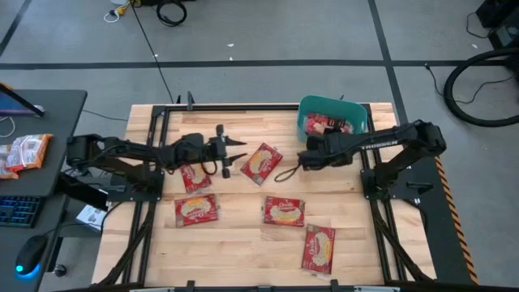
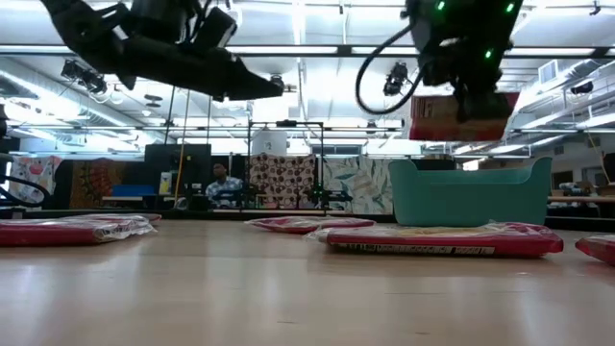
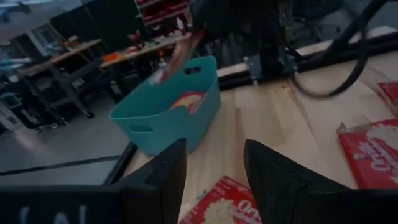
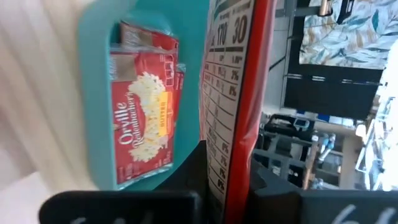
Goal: Sort popcorn bags into baskets
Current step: Put the popcorn bag into the blue bin
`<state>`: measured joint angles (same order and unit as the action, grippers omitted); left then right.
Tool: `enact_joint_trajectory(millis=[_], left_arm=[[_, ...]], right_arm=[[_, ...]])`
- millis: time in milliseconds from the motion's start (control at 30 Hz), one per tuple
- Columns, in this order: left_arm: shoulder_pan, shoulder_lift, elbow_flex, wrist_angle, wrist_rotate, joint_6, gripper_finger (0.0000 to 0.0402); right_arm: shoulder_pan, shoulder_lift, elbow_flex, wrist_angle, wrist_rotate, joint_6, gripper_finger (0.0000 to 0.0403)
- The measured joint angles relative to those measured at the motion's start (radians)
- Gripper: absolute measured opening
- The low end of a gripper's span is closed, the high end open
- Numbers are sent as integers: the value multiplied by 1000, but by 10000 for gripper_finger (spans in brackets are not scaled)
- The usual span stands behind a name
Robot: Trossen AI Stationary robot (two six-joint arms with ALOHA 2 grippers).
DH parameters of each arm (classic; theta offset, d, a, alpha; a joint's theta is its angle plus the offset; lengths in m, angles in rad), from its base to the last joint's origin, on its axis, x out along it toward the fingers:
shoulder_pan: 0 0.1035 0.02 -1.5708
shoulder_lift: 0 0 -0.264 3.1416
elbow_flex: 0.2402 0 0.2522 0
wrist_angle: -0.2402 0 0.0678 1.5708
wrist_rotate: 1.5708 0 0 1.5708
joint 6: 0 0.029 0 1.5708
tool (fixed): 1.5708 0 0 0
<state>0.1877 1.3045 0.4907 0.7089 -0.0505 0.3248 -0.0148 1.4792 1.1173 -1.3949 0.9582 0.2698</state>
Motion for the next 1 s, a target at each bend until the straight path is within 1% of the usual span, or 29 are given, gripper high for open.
enact_joint_trajectory(millis=[67, 167, 267, 567, 633, 733, 800, 900, 1000], left_arm=[[9, -34, -23, -1, 0, 0, 164], [13, -50, -39, -5, -2, 0, 164], [12, -57, -40, 0, -6, 5, 164], [12, -56, -40, 2, -8, 1, 164], [12, -56, -40, 1, -8, 0, 164], [12, -56, -40, 1, -8, 0, 164], [12, -56, -40, 1, -8, 0, 164], [12, -56, -40, -1, -8, -4, 164], [12, -55, -40, -6, -8, -7, 164]], right_arm=[[-27, 0, -25, 43, 24, -64, 35], [-58, 0, -66, 110, 69, -158, 35], [-95, -1, -110, 175, 67, -236, 35], [-231, -1, -227, 314, 62, -278, 35], [-256, -1, -236, 339, 22, -307, 40], [-282, -1, -244, 377, -82, -348, 64], [-290, -1, -244, 405, -124, -368, 86], [-294, -1, -238, 406, -137, -382, 123], [-284, -1, -213, 361, -145, -355, 155]])
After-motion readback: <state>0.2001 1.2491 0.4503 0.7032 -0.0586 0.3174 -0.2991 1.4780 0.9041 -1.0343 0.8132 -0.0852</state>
